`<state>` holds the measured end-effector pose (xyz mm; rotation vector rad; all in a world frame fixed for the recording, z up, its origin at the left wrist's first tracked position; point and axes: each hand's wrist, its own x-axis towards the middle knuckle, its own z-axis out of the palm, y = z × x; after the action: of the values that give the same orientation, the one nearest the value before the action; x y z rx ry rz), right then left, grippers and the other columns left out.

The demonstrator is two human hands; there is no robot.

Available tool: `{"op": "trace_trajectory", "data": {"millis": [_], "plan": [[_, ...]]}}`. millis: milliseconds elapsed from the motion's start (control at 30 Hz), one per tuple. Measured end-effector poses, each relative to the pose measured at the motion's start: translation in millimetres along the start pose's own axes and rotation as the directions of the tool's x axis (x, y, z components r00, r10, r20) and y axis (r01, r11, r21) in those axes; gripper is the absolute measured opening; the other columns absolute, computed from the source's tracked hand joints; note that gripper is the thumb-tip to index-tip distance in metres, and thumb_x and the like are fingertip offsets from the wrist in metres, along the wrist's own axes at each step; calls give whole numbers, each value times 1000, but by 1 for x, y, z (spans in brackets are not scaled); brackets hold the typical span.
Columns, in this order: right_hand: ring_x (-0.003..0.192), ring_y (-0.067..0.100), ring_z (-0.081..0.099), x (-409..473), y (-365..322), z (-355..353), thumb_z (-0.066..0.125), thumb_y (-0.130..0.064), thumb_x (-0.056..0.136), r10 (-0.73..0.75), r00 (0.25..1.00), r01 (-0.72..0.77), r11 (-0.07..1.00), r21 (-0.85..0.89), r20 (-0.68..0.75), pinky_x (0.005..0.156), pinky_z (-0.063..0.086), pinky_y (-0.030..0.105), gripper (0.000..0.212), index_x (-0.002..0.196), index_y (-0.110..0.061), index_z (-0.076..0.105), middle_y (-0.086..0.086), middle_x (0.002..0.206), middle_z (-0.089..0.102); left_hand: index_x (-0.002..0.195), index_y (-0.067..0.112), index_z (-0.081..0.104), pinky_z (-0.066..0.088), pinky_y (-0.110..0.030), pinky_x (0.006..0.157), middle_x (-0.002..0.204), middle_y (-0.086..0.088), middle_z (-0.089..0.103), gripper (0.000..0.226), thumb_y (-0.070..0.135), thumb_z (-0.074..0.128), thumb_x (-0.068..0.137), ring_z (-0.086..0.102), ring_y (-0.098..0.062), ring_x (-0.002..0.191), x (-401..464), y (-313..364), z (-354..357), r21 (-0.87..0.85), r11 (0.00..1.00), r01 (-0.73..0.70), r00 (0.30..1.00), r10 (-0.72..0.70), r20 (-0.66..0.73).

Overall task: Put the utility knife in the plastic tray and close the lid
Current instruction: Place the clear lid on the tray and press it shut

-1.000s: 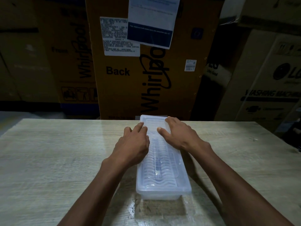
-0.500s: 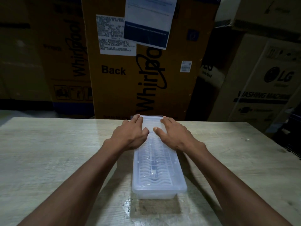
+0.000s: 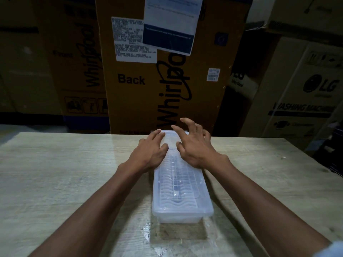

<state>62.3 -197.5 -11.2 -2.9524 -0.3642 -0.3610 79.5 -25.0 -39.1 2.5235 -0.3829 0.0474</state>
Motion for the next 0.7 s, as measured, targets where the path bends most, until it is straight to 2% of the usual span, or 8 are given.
{"op": "trace_trajectory", "data": {"millis": [100, 233, 367, 467, 567, 633, 700], "plan": [[149, 25, 19, 0, 2, 2, 36, -39, 101, 22, 998, -24, 999, 23, 52, 120, 11, 59, 61, 157, -34, 11, -1, 161, 28, 155, 25, 26, 30, -54, 118, 168, 3, 17, 63, 49, 30, 98, 27, -33, 149, -1, 0, 0, -18, 1000, 7, 1000, -7, -22], [145, 22, 28, -1, 0, 4, 38, -38, 99, 56, 998, -57, 996, 67, 17, 118, 14, 57, 55, 152, -31, 23, -2, 152, 46, 149, 24, 37, 35, -51, 112, 163, 0, 28, 57, 48, 34, 98, 30, -31, 144, -10, 6, 0, -20, 1000, 9, 997, -10, -77], [140, 24, 34, -4, -3, 4, 41, -37, 99, 90, 996, -89, 992, 92, -1, 114, 21, 54, 39, 137, -34, 36, -1, 146, 50, 130, 19, 50, 47, -40, 95, 139, -7, 45, 34, 31, 45, 99, 42, -24, 122, -26, 19, 1, 184, 981, -62, 962, 108, -253], [141, 25, 31, -4, -3, 5, 39, -38, 101, 110, 994, -110, 989, 94, 9, 113, 21, 53, 34, 133, -32, 45, -3, 150, 48, 120, 19, 52, 46, -36, 85, 123, -4, 52, 25, 30, 42, 101, 44, -22, 108, -36, 27, -4, 291, 950, -113, 954, 185, -235], [142, 25, 31, -5, -3, 6, 39, -38, 101, 107, 994, -107, 988, 109, 5, 113, 22, 53, 33, 133, -32, 46, -3, 151, 47, 121, 18, 58, 47, -36, 91, 123, -5, 58, 35, 38, 36, 102, 46, -20, 112, -54, 35, -11, 382, 917, -116, 970, 187, -154], [141, 25, 31, -6, -2, 6, 39, -37, 102, 104, 994, -105, 987, 121, 8, 112, 23, 53, 33, 133, -31, 46, -3, 151, 47, 130, 18, 58, 44, -38, 100, 137, -7, 58, 52, 49, 28, 101, 46, -22, 126, -70, 43, -13, 398, 912, -95, 989, 133, -69], [140, 25, 31, -6, -2, 7, 39, -37, 102, 104, 995, -104, 986, 129, 6, 110, 24, 53, 32, 132, -31, 46, -3, 151, 47, 146, 16, 44, 34, -44, 117, 160, -12, 37, 74, 62, 16, 96, 31, -27, 147, -87, 52, -13, 309, 949, -62, 998, 49, 48]]}}
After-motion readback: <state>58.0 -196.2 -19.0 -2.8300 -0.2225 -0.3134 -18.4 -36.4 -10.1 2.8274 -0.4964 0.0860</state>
